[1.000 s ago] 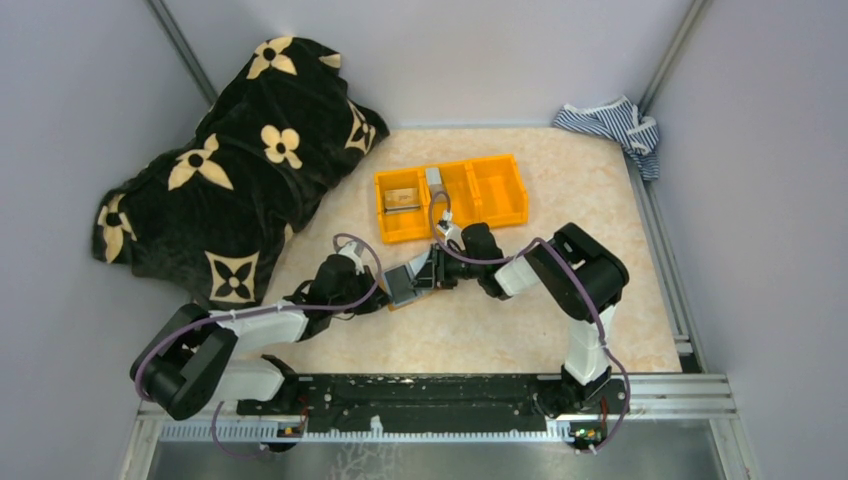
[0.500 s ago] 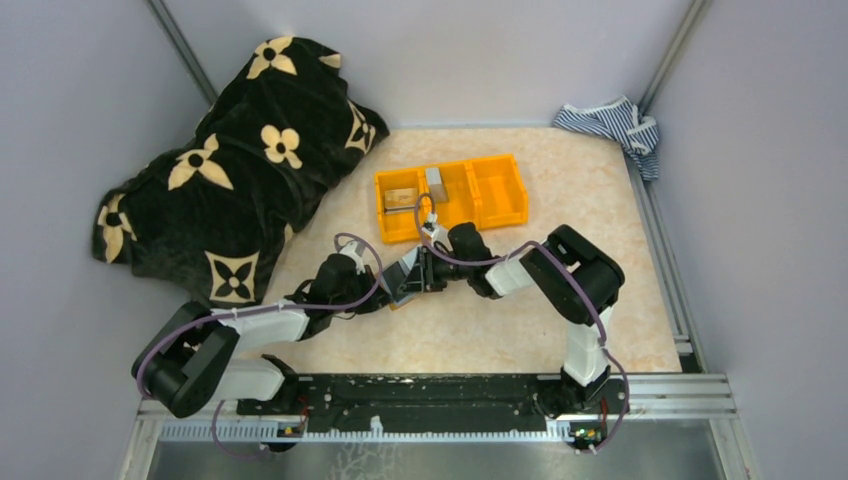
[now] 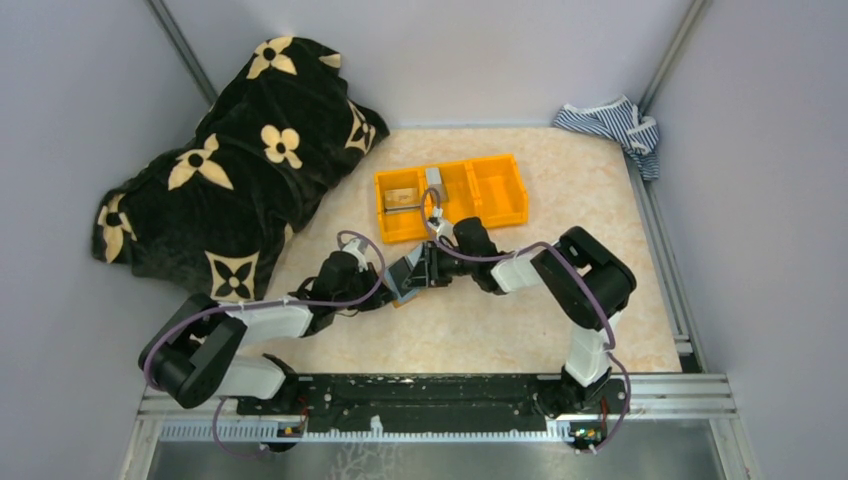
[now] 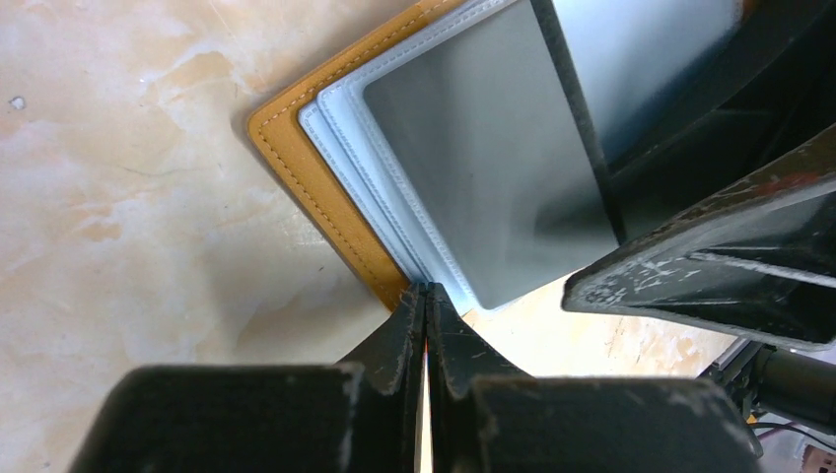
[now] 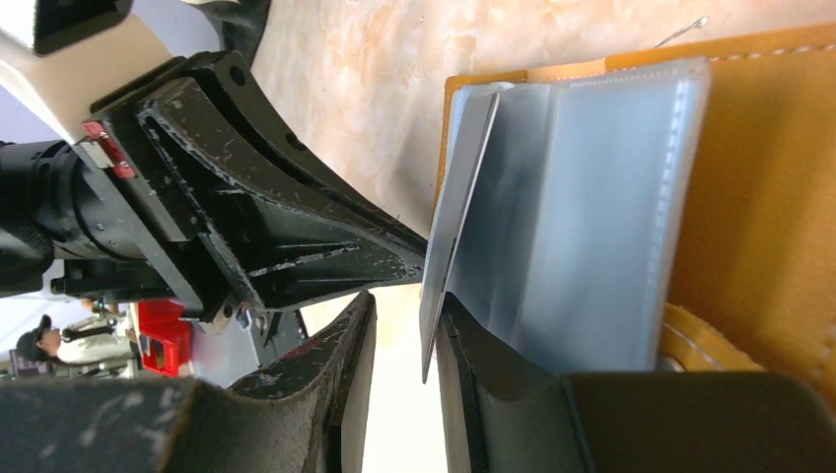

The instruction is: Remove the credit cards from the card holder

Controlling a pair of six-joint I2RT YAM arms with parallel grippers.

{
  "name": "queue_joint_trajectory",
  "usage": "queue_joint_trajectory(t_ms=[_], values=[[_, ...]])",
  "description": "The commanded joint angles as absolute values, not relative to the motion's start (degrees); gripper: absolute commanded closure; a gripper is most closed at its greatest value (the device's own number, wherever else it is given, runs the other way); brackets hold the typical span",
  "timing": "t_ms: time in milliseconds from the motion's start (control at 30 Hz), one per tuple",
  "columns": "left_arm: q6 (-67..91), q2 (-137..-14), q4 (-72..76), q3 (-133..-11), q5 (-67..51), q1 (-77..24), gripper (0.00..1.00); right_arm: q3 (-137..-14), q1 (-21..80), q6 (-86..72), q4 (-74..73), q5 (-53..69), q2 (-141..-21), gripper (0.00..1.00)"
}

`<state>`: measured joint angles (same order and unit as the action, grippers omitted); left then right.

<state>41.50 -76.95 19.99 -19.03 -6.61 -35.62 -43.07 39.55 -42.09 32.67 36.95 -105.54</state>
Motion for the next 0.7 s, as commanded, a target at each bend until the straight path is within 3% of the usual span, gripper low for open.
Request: queue_joint_trajectory(t_ms=[0, 667], values=[[40.64, -79.86, 14.09, -18.32, -4.98, -35.34, 0.95, -43.74, 38.35, -39.5, 32.64, 38.76, -101.4, 0.71], [40.59, -81.11, 14.06, -19.07, -5.15, -34.98, 0.95, -40.86, 35.67, -38.42, 31.21, 37.18, -99.53, 0.71]])
